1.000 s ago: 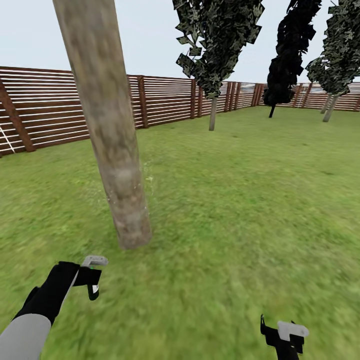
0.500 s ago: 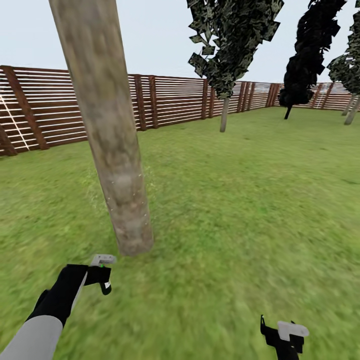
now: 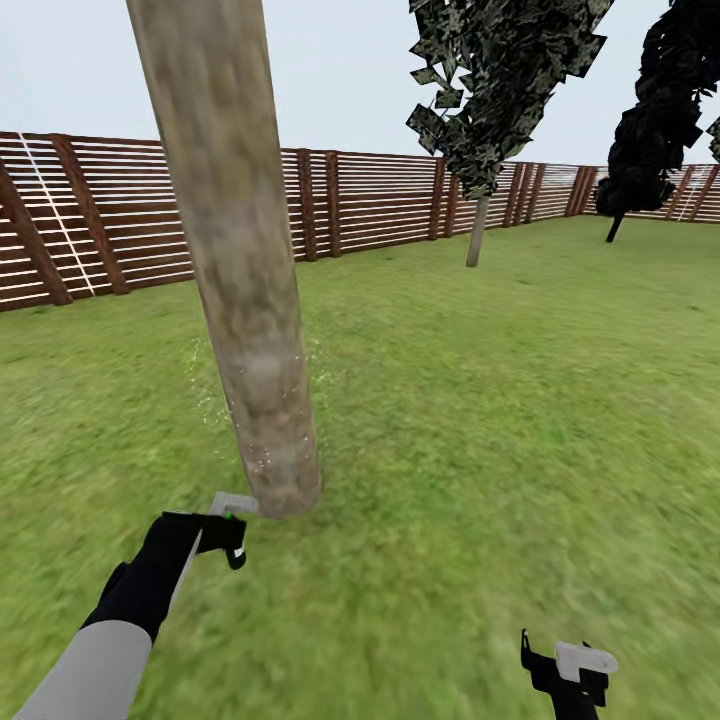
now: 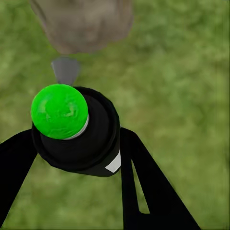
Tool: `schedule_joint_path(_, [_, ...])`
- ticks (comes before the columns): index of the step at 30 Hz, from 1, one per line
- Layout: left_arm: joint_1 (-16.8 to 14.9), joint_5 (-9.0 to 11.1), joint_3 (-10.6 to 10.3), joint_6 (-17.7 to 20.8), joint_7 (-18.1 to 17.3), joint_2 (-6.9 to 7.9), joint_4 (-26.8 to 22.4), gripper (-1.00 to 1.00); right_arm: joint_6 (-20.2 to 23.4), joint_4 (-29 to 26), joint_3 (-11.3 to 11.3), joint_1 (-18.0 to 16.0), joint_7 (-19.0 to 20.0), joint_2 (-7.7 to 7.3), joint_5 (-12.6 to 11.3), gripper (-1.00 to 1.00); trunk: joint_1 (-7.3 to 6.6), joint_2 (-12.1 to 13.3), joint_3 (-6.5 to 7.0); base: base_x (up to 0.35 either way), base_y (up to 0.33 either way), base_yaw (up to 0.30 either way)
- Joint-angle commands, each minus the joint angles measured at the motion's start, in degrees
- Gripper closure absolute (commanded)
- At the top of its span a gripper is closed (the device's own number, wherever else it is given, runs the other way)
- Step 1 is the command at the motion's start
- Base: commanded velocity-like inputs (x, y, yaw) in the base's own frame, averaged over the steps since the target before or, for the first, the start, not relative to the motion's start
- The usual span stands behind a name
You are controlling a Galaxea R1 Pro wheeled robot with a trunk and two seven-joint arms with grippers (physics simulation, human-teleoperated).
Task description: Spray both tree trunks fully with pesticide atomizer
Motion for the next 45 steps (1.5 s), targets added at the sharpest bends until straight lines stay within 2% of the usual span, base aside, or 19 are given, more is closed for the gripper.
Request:
schedule_joint_path(1, [-0.1,-0.3,-0.2,0.9,0.0,0.2,-0.3,1.0,0.0,0.0,0.0,0.0,0.0,0.0,0.0,-1.0,0.0,0.0,0.0,0.0,0.0,0.0])
schedule_joint_path(5, [-0.1,-0.3,-0.1,2.0,-0.1,2.31,-3.4,1.0,0.0,0.0,0.0,0.0,0.0,0.0,0.0,-1.0,0.0,0.0,0.0,0.0,0.0,0.0])
schedule_joint_path(7, [0.2,-0.2,1.3,3.9,-0.1,3.21,-6.4,1.0,0.0,0.0,0.0,0.0,0.0,0.0,0.0,-1.0,0.0,0.0,0.0,0.0,0.0,0.015])
schedule_joint_path(8, [0.5,-0.2,2.0,4.3,-0.1,3.21,-8.0,1.0,0.0,0.0,0.0,0.0,0.0,0.0,0.0,-1.0,0.0,0.0,0.0,0.0,0.0,0.137])
schedule_joint_path(10, [0.6,-0.3,1.9,4.5,-0.1,2.87,-9.4,1.0,0.0,0.0,0.0,0.0,0.0,0.0,0.0,-1.0,0.0,0.0,0.0,0.049,-0.09,0.236])
schedule_joint_path(16, [0.7,-0.3,1.6,4.6,-0.1,2.71,-9.7,1.0,0.0,0.0,0.0,0.0,0.0,0.0,0.0,-1.0,0.0,0.0,0.0,0.143,-0.226,0.244])
schedule_joint_path(29, [0.6,-0.4,1.7,4.6,-0.1,2.71,-9.7,1.0,0.0,0.0,-0.1,0.0,0.0,0.0,0.0,-1.0,0.0,0.0,0.0,0.028,-0.263,0.006])
schedule_joint_path(32, [0.6,-0.3,1.7,4.9,-0.1,2.71,-11.4,1.0,0.0,0.0,-0.1,0.0,-0.1,-0.07,0.0,-1.0,0.0,0.0,0.0,-0.023,-0.275,0.0])
schedule_joint_path(33, [0.6,-0.3,1.8,5.6,-0.1,2.71,-13.4,1.0,0.0,0.0,-0.1,0.0,-0.1,-0.08,0.0,-1.0,0.0,0.0,0.0,-0.002,-0.275,0.0])
schedule_joint_path(35, [0.6,-0.2,1.7,10.8,-0.2,2.71,-16.2,1.0,0.0,0.0,-0.1,0.1,-0.1,-0.09,0.0,-1.0,0.0,0.0,0.0,0.0,-0.276,0.0])
schedule_joint_path(36, [0.5,-0.2,1.7,12.1,-0.2,2.71,-17.9,1.0,0.0,0.0,-0.1,0.1,-0.1,-0.09,0.0,-1.0,0.0,0.0,0.0,0.0,-0.276,0.0])
schedule_joint_path(39, [0.4,-0.2,1.7,12.8,-0.2,2.71,-20.2,1.0,0.0,0.0,-0.1,0.0,-0.1,-0.09,0.0,-1.0,0.0,0.0,0.0,0.0,-0.276,0.0])
schedule_joint_path(45, [0.6,-0.2,1.6,12.9,-0.2,2.71,-20.9,1.0,0.0,0.0,-0.1,0.1,-0.1,-0.09,0.0,-1.0,0.0,0.0,0.0,-0.036,-0.276,0.0])
